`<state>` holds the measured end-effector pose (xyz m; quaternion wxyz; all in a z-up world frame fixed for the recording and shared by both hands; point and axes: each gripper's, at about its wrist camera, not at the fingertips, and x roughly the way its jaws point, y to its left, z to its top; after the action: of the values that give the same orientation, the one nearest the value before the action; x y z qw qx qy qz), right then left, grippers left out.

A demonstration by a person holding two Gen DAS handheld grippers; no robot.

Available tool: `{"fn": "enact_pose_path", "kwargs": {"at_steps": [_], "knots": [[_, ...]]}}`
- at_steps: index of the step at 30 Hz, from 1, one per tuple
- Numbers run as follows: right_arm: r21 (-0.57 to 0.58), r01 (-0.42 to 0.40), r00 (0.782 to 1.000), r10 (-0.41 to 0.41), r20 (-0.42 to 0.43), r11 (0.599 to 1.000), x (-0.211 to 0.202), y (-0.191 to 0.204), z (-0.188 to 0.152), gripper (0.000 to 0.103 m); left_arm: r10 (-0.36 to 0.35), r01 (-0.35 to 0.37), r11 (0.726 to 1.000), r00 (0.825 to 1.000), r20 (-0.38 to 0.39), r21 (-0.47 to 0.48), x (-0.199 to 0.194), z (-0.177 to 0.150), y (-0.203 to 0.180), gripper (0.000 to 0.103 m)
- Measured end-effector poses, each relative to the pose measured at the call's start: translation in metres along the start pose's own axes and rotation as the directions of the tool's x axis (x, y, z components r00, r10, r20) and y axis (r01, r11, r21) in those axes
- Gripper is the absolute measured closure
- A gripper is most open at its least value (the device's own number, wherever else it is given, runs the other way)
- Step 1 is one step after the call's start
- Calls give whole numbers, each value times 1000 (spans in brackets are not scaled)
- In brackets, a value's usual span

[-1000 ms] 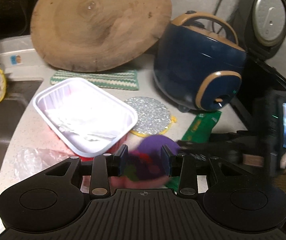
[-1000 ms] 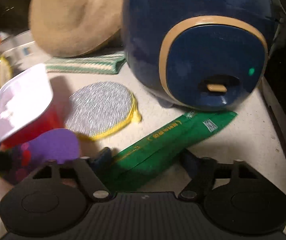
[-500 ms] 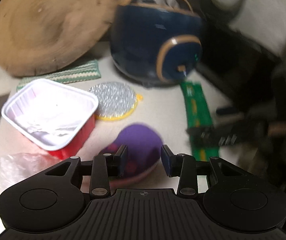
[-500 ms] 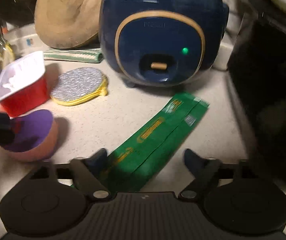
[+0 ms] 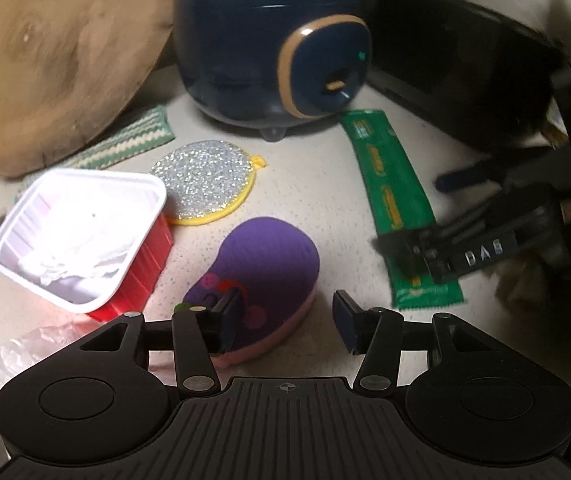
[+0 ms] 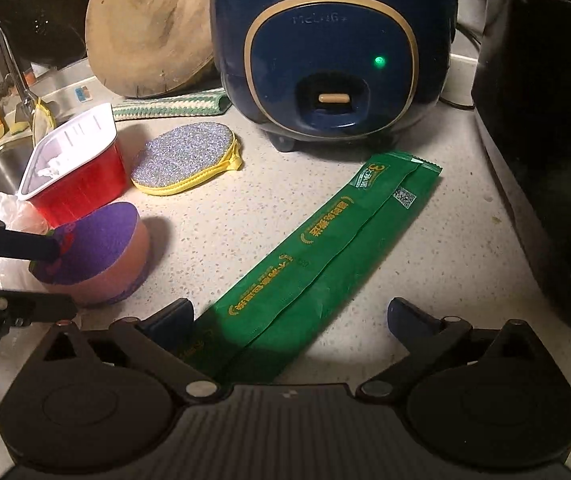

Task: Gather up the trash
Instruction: 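Lower the right gripper onto the green sachet's end while the left holds the sponge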

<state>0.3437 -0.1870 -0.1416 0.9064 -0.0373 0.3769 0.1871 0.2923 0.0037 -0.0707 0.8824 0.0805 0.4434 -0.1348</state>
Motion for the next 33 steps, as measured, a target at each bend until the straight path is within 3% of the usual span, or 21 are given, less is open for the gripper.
{"fn": "enact_pose_path", "kwargs": {"at_steps": [8,13,15,21,25,33], "knots": [[-112,-50,998,46,-40,992,-3,8,-4,0,75,-75,997,997,12,3,4,7,5,49],[-79,-76,997,74,-29,994,-7,6,-4,0,-4,4,1000,1000,-10,-10,7,8,10,48],[-66,-84,996,82,-30,994,-8,4,-3,0,-11,11,999,1000,-14,31,8,9,6,45],[-75,-72,997,73,6,995,-12,6,-1,0,71,-72,994,997,12,83,8,9,6,46],[-128,-72,997,77,32,989,-14,17,3,0,30,-29,999,1000,-4,46,13,15,18,43],[-162,-93,995,95,6,982,-5,32,9,0,-60,60,998,998,0,1,20,17,30,40]]}}
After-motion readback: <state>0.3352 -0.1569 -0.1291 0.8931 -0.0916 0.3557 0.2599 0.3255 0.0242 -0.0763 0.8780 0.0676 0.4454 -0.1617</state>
